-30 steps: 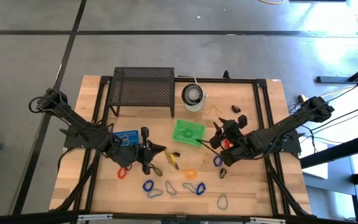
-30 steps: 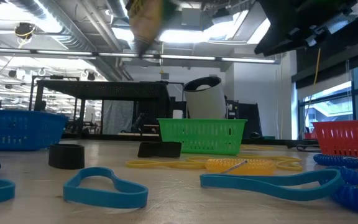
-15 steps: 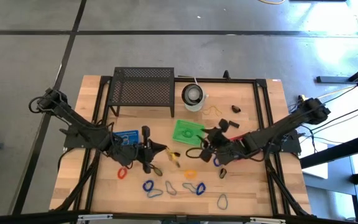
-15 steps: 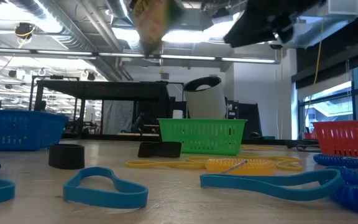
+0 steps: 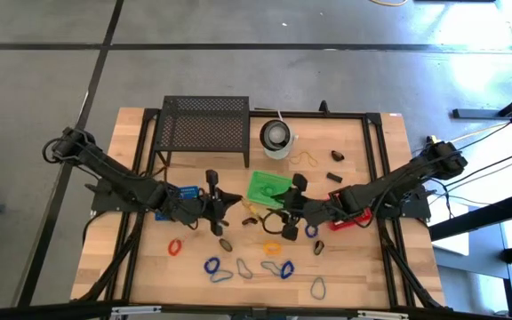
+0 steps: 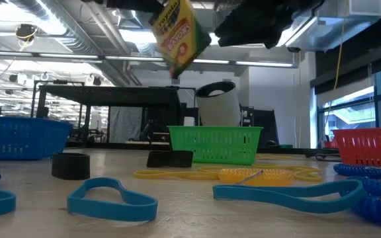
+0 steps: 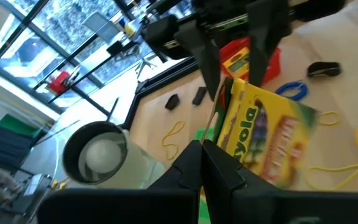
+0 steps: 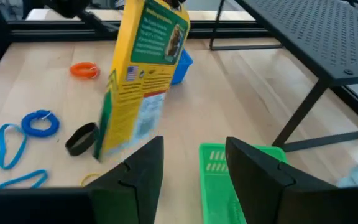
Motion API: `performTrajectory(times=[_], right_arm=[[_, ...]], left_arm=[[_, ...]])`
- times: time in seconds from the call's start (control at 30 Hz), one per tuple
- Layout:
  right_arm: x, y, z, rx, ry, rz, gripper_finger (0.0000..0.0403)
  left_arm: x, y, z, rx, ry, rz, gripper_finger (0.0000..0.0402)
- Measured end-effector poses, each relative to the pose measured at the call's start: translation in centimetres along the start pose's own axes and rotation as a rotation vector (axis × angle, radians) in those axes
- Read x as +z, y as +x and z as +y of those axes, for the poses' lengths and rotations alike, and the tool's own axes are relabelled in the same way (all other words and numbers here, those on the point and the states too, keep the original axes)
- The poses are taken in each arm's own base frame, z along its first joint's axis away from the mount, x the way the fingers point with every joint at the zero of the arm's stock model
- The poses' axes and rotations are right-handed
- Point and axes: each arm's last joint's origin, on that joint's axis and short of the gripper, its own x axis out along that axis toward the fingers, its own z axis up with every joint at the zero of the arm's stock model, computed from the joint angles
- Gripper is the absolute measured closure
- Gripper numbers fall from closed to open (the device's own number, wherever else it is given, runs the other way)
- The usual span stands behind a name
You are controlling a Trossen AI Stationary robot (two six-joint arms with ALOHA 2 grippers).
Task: Pick & Place Office Desk Supplies
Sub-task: Put the crayon box into the red bin
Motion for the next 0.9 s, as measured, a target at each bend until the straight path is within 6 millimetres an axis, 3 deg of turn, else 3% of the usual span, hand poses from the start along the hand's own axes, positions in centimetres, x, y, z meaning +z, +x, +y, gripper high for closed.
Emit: performTrajectory(times=[0.6, 0.9], right_arm=[[0.6, 0.4, -0.4, 0.068, 0.079, -0.026, 0.0224], [0.2, 2.0, -0.1, 0.067, 0.103, -0.051, 0.0224]], left_arm=[[-0.5, 1.5, 1.6, -0.010, -0.026, 0.007, 0.0397], [0.5, 1.5, 2.0, -0.006, 0.002, -0.091, 0.0397]])
